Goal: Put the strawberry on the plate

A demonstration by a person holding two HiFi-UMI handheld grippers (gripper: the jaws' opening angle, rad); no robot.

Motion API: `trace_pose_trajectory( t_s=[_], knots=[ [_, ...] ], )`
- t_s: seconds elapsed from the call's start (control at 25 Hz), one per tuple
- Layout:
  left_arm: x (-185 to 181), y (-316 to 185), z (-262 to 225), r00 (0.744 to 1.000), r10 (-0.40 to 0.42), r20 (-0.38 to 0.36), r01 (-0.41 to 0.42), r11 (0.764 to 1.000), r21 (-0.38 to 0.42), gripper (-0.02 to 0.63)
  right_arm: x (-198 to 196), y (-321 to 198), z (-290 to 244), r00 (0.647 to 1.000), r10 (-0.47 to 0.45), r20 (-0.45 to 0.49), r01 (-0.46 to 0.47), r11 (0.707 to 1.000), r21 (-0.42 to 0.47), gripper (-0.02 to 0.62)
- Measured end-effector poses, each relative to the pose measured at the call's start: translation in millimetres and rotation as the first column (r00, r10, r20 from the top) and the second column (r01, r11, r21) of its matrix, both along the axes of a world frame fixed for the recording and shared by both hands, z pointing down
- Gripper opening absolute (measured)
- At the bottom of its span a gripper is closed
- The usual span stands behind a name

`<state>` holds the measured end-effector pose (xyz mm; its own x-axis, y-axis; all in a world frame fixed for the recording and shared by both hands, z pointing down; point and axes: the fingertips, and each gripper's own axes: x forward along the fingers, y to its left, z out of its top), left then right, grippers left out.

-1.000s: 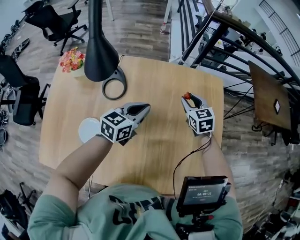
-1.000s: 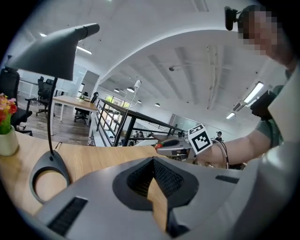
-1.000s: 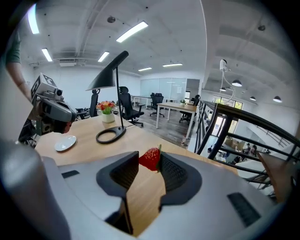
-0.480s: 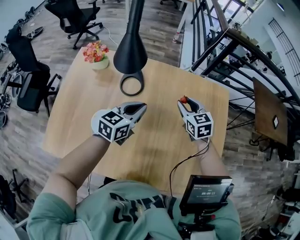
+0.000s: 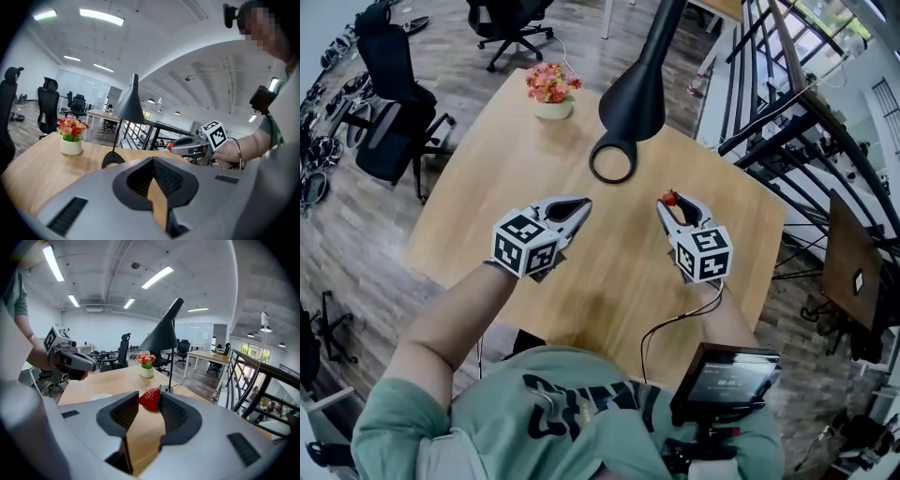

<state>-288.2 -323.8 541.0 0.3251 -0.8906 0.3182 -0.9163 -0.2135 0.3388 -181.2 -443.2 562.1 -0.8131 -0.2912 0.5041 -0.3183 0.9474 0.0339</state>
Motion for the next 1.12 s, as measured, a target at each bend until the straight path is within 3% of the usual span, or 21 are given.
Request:
trace_pose_trajectory(
  t_s=[0.48, 1.12],
  knots=[
    [-86, 63, 15, 0.989, -0.148, -0.005, 0.148, 0.989, -0.005, 0.002, -101, 65, 8, 0.984, -0.176, -0.007, 0.175, 0.984, -0.010, 0.149],
    [-146, 129, 61, 0.969, -0.245, -0.011, 0.244, 0.967, -0.070, 0.002, -182, 151, 70, 0.934, -0.350, -0.074, 0.345, 0.936, -0.074, 0.150]
  ],
)
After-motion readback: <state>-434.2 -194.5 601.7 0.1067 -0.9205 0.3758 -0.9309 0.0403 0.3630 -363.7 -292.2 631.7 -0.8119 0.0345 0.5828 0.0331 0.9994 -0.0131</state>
